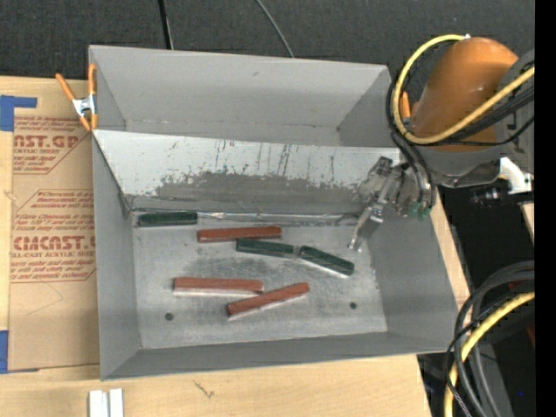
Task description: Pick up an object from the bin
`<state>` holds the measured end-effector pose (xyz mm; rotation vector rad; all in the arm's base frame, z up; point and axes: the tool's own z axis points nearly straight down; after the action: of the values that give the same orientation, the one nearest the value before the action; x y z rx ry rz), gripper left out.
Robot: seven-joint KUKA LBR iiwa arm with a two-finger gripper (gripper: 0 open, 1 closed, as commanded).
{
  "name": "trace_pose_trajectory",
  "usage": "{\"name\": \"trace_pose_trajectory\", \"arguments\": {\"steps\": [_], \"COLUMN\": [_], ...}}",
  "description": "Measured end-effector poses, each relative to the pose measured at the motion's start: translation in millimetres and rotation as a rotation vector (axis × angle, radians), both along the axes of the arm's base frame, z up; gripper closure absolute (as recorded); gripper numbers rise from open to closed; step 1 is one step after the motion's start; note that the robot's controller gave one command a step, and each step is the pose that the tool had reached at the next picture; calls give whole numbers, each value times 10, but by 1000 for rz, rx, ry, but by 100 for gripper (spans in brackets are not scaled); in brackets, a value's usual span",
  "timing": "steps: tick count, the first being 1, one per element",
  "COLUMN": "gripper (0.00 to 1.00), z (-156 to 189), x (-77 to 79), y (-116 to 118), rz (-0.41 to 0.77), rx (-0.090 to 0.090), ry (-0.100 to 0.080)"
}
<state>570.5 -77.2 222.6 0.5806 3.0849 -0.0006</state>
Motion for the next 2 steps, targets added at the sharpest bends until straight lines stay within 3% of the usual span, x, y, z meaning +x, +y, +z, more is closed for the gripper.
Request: {"name": "trace_pose_trajectory", "arguments": {"steps": [1, 2], "gripper": [0, 0], "z": [0, -399], "x": [0, 4], "y": [-1, -50], "rz": [0, 1], "rx": [0, -1], "ry": [0, -8]}}
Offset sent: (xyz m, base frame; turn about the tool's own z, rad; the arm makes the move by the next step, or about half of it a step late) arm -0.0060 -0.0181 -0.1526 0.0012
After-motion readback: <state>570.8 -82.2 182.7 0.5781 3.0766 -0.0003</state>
